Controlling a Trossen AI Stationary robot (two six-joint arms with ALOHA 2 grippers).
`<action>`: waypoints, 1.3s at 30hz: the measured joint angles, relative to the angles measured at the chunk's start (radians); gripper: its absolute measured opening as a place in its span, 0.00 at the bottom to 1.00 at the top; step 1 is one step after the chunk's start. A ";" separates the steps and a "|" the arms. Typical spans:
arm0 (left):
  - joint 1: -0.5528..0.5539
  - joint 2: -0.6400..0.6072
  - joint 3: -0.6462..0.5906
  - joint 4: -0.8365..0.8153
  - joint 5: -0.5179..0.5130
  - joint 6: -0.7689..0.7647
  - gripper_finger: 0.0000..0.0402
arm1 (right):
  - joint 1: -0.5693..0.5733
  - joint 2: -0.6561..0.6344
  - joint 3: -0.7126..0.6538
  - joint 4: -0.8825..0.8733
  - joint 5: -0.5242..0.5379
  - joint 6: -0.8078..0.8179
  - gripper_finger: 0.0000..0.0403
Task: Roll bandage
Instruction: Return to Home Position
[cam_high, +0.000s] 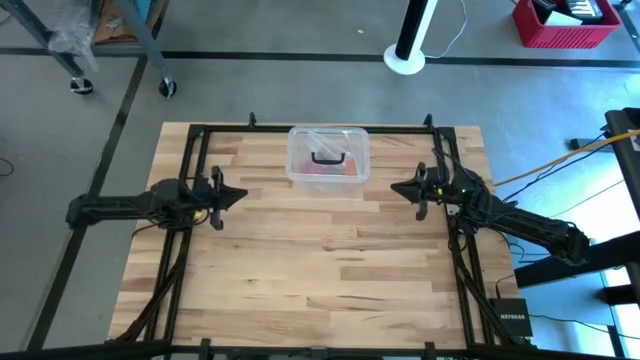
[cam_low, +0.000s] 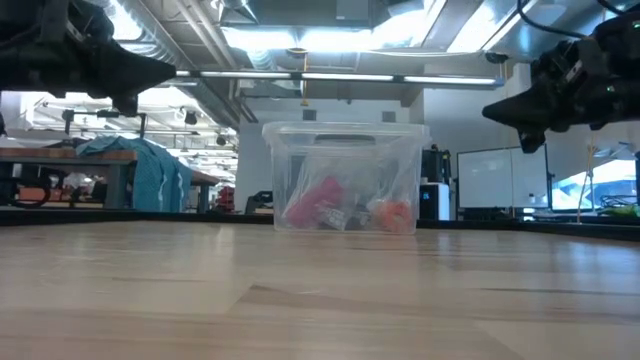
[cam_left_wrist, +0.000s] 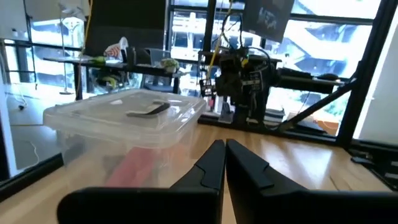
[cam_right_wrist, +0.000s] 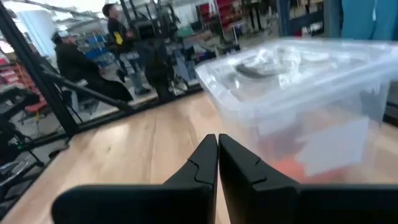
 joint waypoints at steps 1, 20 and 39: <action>0.000 -0.015 0.000 -0.016 0.000 0.001 0.02 | 0.000 0.000 0.000 -0.015 0.001 0.000 0.05; 0.000 -0.072 0.000 -0.135 0.004 0.053 0.01 | 0.000 -0.006 -0.007 -0.041 0.083 -0.071 0.05; 0.000 -0.072 0.000 -0.135 0.004 0.052 0.01 | -0.001 -0.141 -0.006 -0.157 0.044 -0.067 0.05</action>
